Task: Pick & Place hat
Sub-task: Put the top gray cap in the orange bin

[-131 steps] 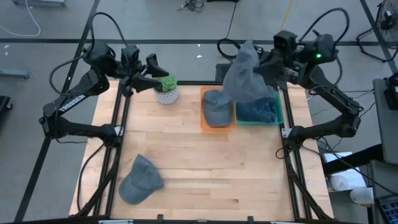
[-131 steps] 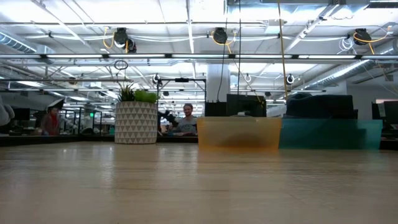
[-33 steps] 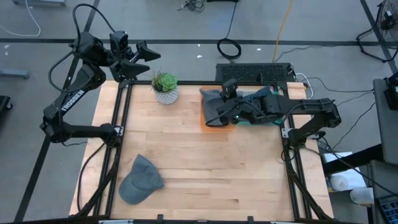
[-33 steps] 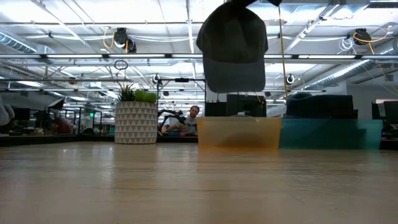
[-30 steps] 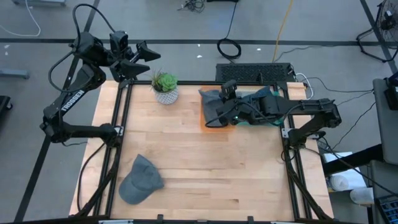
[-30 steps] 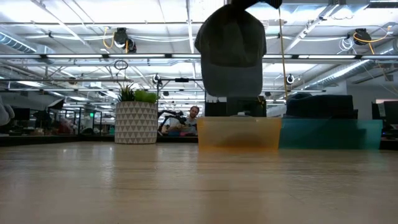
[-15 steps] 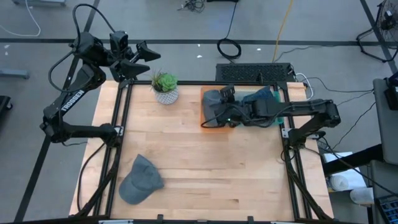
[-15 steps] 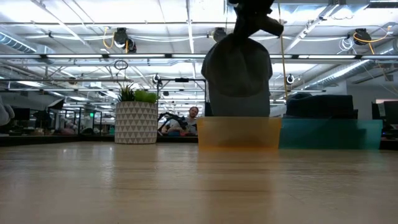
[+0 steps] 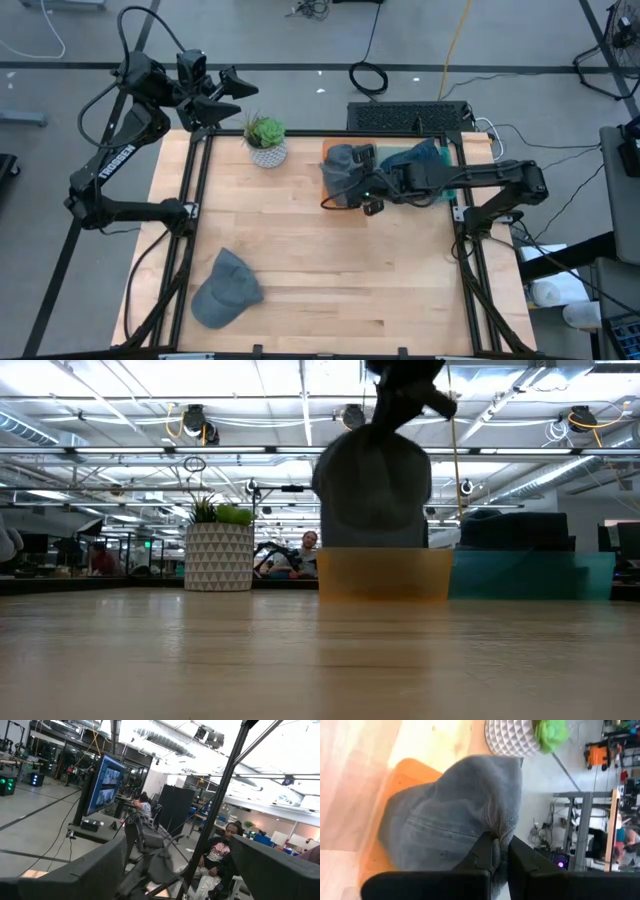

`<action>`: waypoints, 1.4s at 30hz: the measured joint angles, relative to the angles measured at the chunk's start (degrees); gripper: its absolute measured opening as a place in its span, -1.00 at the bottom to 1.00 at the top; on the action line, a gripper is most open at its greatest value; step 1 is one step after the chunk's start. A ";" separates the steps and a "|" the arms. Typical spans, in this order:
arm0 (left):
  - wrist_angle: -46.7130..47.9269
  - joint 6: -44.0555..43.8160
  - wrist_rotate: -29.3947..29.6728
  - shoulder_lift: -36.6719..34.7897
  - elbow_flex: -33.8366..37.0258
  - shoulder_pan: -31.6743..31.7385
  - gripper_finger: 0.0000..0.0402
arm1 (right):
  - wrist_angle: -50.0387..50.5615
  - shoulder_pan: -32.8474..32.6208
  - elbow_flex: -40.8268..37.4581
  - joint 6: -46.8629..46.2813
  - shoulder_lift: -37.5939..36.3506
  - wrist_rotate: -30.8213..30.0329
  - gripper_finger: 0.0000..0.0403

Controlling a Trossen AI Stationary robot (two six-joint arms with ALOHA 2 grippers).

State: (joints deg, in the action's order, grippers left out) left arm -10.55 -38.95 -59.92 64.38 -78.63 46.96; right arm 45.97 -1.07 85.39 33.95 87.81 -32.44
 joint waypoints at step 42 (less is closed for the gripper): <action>0.07 1.32 2.99 0.11 0.00 -0.02 0.81 | -39.76 22.09 -23.54 4.01 7.33 16.28 -0.95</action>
State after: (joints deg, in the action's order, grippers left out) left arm -10.48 -37.63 -56.93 64.49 -78.63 46.94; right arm 6.21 21.01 61.84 37.96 95.13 -16.16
